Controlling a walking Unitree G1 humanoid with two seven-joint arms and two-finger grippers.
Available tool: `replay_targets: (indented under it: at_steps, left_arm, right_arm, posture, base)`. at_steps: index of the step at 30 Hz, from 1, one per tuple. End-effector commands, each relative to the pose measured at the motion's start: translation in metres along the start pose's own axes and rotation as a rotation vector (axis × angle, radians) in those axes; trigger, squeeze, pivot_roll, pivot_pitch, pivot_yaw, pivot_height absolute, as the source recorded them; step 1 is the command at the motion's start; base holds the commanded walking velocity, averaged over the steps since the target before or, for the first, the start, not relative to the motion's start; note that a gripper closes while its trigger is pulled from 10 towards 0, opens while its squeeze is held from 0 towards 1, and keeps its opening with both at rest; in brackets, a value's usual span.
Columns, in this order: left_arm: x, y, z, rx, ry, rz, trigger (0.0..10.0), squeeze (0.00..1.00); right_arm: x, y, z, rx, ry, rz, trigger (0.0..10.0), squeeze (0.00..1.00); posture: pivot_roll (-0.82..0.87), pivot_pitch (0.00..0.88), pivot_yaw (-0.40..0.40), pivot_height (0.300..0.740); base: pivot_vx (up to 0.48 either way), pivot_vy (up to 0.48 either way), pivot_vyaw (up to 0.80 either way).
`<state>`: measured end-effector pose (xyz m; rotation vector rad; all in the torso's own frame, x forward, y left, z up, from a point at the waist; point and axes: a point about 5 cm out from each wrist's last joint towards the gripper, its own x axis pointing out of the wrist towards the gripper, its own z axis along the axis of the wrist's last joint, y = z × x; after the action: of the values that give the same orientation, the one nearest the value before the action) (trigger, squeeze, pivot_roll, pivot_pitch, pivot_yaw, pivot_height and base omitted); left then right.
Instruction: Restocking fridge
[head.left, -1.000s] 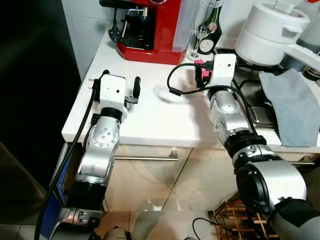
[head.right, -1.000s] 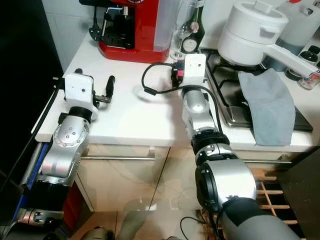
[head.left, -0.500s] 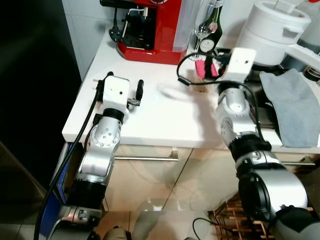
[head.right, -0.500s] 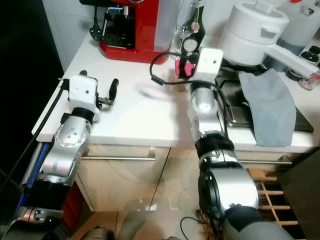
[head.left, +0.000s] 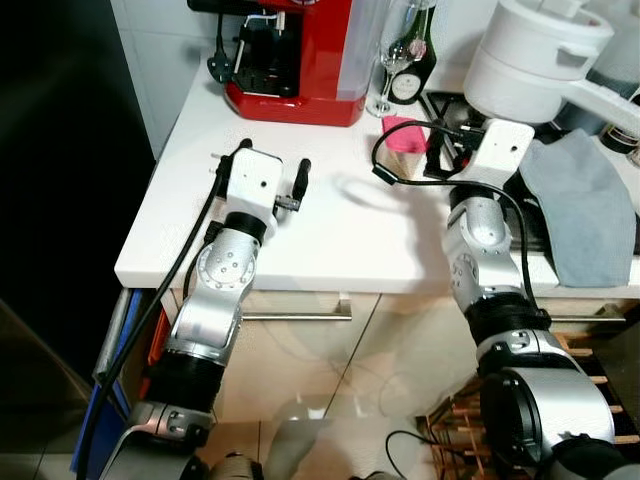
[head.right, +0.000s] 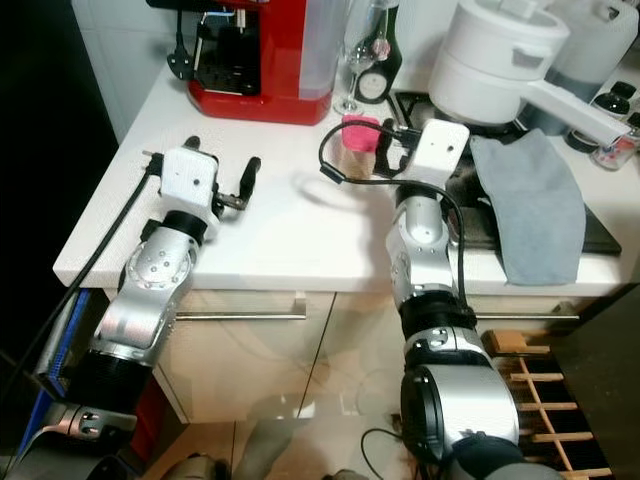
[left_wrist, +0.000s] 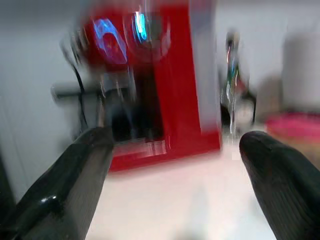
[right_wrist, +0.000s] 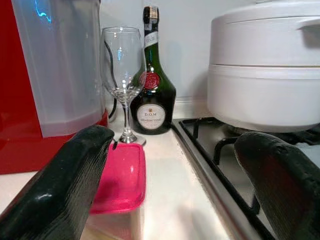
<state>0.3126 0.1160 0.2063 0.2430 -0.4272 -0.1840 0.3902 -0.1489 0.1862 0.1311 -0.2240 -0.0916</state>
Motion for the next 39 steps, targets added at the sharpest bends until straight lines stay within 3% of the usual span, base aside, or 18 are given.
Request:
replay_targets:
  at_steps: [1,4,9,10,11,12,19,31,39]
  left_arm:
    - [-0.007,-0.004,0.021,0.021,-0.088,-0.032,10.0,0.0]
    - [-0.014,-0.005,0.029,0.015,-0.102,-0.037,10.0,0.0]
    - [-0.02,-0.001,0.039,0.033,-0.106,-0.022,10.0,0.0]
    - [-0.021,0.0,0.038,0.034,-0.095,-0.017,10.0,0.0]
    - [-0.022,0.0,0.038,0.035,-0.089,-0.015,10.0,0.0]
    - [-0.025,0.0,0.038,0.035,-0.08,-0.024,10.0,0.0]
    - [-0.034,-0.006,0.04,-0.007,-0.061,-0.083,10.0,0.0]
    - [-0.041,-0.01,0.041,-0.007,-0.036,-0.099,10.0,0.0]
    - [-0.041,-0.011,0.04,-0.007,-0.03,-0.103,10.0,0.0]
  right_arm:
    - [0.005,0.004,0.004,-0.008,0.003,0.015,10.0,1.0]
    - [0.006,0.006,0.004,-0.002,0.014,0.015,10.0,1.0]
    - [0.013,0.024,0.013,-0.026,0.015,0.069,10.0,1.0]
    - [0.015,0.027,0.014,-0.032,0.017,0.071,10.0,0.53]
    - [0.016,0.029,0.016,-0.035,0.017,0.073,10.0,0.53]
    - [0.019,0.029,0.017,-0.063,0.039,0.046,10.0,0.0]
    - [0.021,0.028,0.01,-0.073,0.137,-0.031,10.0,0.0]
    - [0.018,0.037,-0.006,-0.002,0.29,-0.037,10.0,0.0]
    - [0.016,0.036,-0.011,0.029,0.332,-0.04,10.0,0.0]
  posture:
    - [0.11,0.0,-0.077,0.74]
    - [0.12,0.0,-0.08,0.74]
    - [0.16,0.0,-0.084,0.74]
    - [0.16,0.0,-0.084,0.74]
    - [0.16,0.0,-0.082,0.74]
    - [0.16,0.0,-0.079,0.74]
    - [0.16,0.014,-0.073,0.74]
    - [0.17,0.034,-0.079,0.74]
    - [0.17,0.037,-0.079,0.74]
  base:
    - [0.0,0.0,0.0]
    - [0.0,0.0,0.0]
    - [0.0,0.0,0.0]
    - [0.0,0.0,0.0]
    - [0.0,0.0,0.0]
    - [0.0,0.0,0.0]
    - [0.0,0.0,0.0]
    - [0.0,0.0,0.0]
    - [0.0,0.0,0.0]
